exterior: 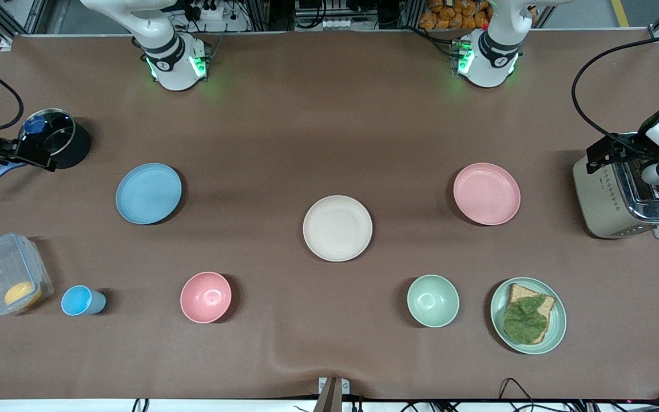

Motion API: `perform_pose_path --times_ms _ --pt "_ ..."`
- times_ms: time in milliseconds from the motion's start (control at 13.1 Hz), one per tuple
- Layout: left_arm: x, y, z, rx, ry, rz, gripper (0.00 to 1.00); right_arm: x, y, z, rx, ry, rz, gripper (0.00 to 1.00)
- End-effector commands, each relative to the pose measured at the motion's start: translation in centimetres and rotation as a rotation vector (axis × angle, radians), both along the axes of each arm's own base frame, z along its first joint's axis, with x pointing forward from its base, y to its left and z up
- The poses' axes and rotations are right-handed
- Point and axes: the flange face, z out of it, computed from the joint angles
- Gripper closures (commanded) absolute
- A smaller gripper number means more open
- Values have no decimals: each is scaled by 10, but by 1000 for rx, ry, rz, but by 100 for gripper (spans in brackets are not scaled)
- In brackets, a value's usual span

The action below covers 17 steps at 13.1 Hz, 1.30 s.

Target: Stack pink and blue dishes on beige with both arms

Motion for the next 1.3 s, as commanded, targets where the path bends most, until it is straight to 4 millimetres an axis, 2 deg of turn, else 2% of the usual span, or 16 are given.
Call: perform_pose_path --times_ms 0,76,306,382,458,535,611,688,764,993,1222 --pt "2 -3 5 -12 -11 5 0 -4 -30 -18 22 55 -48 0" --pt "3 -3 2 -12 -7 7 0 2 -32 -33 22 82 -49 0" --pt "12 -2 -25 -11 49 3 0 12 -30 -73 47 100 -10 0" --pt "21 -8 -49 -12 88 -6 0 12 -41 -93 54 90 16 0" --pt "24 -17 -73 -11 138 -20 0 7 -65 -109 74 78 53 0" --pt "29 -35 -109 -7 203 -47 0 5 -77 -124 99 69 78 0" --pt "29 -44 -137 -3 253 -57 0 1 -100 -145 119 61 74 0" --pt "34 -46 -164 2 283 -64 0 -2 -110 -164 138 68 105 0" --pt "40 -43 -183 1 293 -60 0 -3 -117 -185 147 76 118 0" --pt "43 -41 -235 -8 277 -65 0 -20 -162 -265 203 82 139 0" --pt "27 -36 -283 -59 267 -88 0 -38 -170 -313 281 103 142 0"
